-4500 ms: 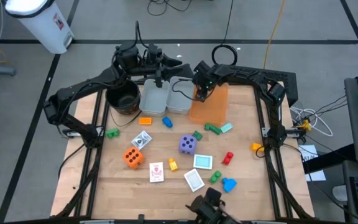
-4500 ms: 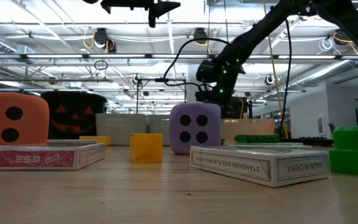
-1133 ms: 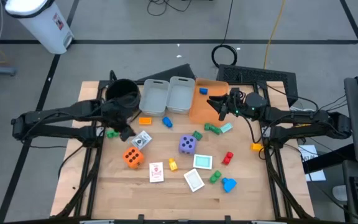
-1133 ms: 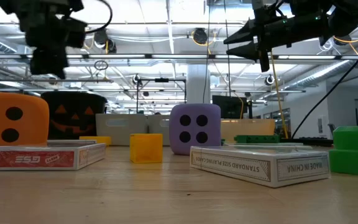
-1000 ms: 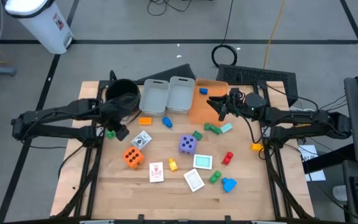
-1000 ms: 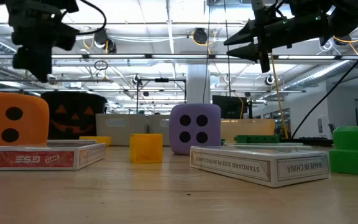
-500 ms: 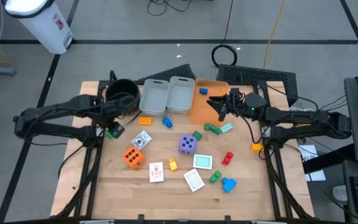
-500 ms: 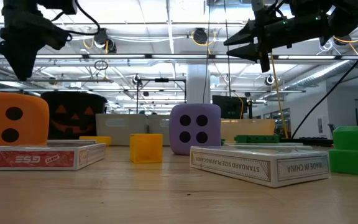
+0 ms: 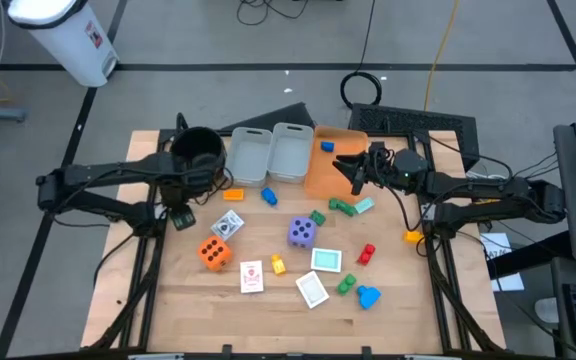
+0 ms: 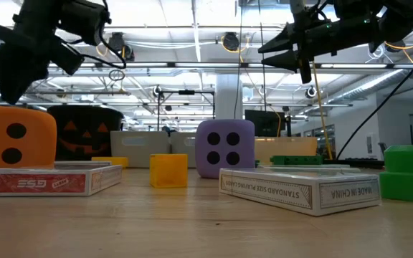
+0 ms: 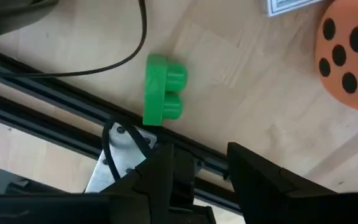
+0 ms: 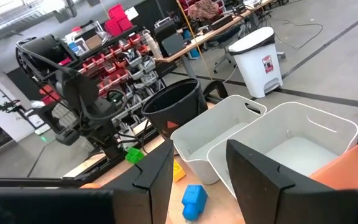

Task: Pick & Place Toys
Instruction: Put the top light green game piece into the orange bin

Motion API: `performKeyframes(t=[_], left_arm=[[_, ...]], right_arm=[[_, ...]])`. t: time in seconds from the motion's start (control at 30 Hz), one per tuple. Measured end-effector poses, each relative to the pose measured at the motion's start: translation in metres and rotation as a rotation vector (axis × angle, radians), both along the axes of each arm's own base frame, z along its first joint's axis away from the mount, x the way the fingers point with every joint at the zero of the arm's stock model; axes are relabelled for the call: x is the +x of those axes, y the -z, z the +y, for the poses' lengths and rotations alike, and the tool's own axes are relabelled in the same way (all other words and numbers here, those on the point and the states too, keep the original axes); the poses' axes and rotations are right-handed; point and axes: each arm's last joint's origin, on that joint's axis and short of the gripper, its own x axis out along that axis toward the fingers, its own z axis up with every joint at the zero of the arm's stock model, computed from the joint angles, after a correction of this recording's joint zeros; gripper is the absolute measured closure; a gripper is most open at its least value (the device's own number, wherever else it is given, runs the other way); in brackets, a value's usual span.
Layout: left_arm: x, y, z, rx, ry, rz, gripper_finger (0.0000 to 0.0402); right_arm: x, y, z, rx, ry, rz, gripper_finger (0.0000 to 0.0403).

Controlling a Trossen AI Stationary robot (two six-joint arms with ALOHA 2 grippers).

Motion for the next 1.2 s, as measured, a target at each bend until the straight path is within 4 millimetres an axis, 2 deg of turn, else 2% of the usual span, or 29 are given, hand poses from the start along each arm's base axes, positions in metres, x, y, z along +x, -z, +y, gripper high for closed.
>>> performKeyframes(t=[0.2, 0.4, 0.63, 0.77, 1.2], left_arm=[[-0.008, 0.002, 0.004, 0.019, -0.007, 0.003, 0.0245], [-0.021, 0.020, 0.005, -0.008, -0.026, 0.053, 0.0245], [-0.013, 0.024, 0.009, 0.029, -0.038, -0.035, 0.0245], [-0.012, 0.028, 0.012, 0.056, -0.079, 0.014, 0.0243], [-0.011, 0.034, 0.022, 0.021, -0.109, 0.050, 0.0160]], right_arm=[[0.000, 0.003, 0.000, 0.009, 0.000, 0.028, 0.0264], [0.000, 0.003, 0.000, 0.009, 0.000, 0.029, 0.0264], [0.000, 0.003, 0.000, 0.009, 0.002, 0.028, 0.0264], [0.000, 0.003, 0.000, 0.009, 0.003, 0.028, 0.0264], [0.000, 0.003, 0.000, 0.012, 0.003, 0.027, 0.0264]])
